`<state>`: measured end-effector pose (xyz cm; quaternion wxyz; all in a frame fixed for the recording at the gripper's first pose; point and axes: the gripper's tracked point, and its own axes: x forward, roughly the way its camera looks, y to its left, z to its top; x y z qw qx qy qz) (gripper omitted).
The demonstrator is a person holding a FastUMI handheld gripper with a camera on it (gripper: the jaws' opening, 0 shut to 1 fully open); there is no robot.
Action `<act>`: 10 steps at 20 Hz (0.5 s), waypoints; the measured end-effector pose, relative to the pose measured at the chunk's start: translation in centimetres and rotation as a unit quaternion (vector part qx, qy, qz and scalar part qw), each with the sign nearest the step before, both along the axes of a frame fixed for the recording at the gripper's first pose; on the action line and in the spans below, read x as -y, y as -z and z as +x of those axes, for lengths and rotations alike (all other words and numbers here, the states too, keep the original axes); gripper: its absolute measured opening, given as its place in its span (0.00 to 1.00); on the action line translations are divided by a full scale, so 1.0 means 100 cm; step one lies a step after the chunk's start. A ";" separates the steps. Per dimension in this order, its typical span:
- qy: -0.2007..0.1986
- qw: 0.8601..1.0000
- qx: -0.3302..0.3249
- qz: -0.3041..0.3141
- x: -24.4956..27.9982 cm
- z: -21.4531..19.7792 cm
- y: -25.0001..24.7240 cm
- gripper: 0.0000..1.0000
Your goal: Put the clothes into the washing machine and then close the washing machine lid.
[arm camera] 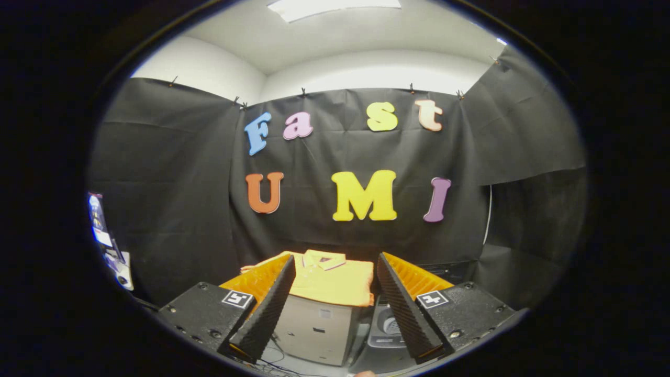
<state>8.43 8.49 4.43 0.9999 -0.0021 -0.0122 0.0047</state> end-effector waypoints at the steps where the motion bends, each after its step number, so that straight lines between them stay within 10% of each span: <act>1: 0.010 1.000 -0.001 0.003 -0.002 0.009 -0.003 0.98; 10: -0.044 0.993 -0.102 0.039 -0.067 0.108 -0.007 0.98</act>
